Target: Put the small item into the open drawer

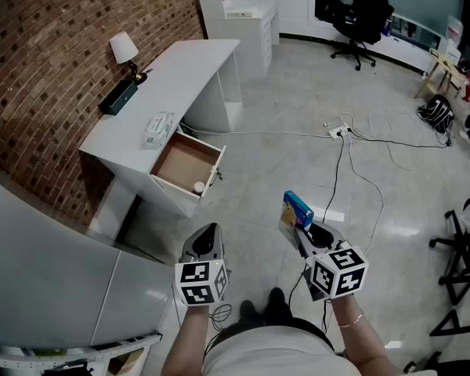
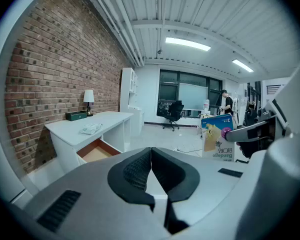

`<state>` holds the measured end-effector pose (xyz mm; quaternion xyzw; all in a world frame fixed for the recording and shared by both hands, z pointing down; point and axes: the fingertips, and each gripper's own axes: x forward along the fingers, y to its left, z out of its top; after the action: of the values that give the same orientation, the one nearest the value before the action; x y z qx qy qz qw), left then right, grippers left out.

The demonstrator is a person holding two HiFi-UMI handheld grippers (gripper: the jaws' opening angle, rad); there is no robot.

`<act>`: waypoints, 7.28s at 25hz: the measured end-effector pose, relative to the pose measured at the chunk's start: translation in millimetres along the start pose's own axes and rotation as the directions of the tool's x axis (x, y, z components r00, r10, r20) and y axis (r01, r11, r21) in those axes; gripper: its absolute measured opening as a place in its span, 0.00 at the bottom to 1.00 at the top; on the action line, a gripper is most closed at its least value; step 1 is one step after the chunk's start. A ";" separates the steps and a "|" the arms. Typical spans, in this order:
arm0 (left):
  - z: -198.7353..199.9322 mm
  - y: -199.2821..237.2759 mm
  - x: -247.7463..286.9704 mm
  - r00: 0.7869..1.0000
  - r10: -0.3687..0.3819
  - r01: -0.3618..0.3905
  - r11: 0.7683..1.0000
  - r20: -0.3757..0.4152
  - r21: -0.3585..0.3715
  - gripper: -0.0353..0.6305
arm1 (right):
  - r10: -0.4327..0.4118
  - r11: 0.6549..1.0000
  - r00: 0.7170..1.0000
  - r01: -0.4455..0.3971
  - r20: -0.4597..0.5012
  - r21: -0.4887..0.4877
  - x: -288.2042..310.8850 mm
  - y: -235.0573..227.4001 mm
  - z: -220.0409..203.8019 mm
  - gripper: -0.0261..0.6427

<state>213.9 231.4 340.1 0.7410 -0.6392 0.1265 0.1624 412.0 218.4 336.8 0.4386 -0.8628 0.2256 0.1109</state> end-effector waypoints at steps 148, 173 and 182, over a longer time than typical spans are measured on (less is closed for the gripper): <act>-136.4 458.6 266.9 0.634 0.642 -0.745 0.361 -0.430 -0.560 0.09 | 0.013 0.537 0.519 -0.725 -0.855 -0.432 872.0 78.8 -186.8 0.18; -157.8 448.6 255.2 0.626 0.637 -0.750 0.334 -0.450 -0.571 0.09 | -0.033 0.525 0.543 -0.705 -0.839 -0.477 877.4 83.7 -209.8 0.19; -151.8 446.2 254.8 0.633 0.636 -0.745 0.345 -0.442 -0.570 0.09 | -0.004 0.531 0.548 -0.708 -0.837 -0.466 872.2 90.6 -199.0 0.25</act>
<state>-185.6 3.5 614.9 0.2637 -0.8726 -0.0218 0.4105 -177.7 -254.8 823.6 -0.0017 -0.8141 0.0133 0.5806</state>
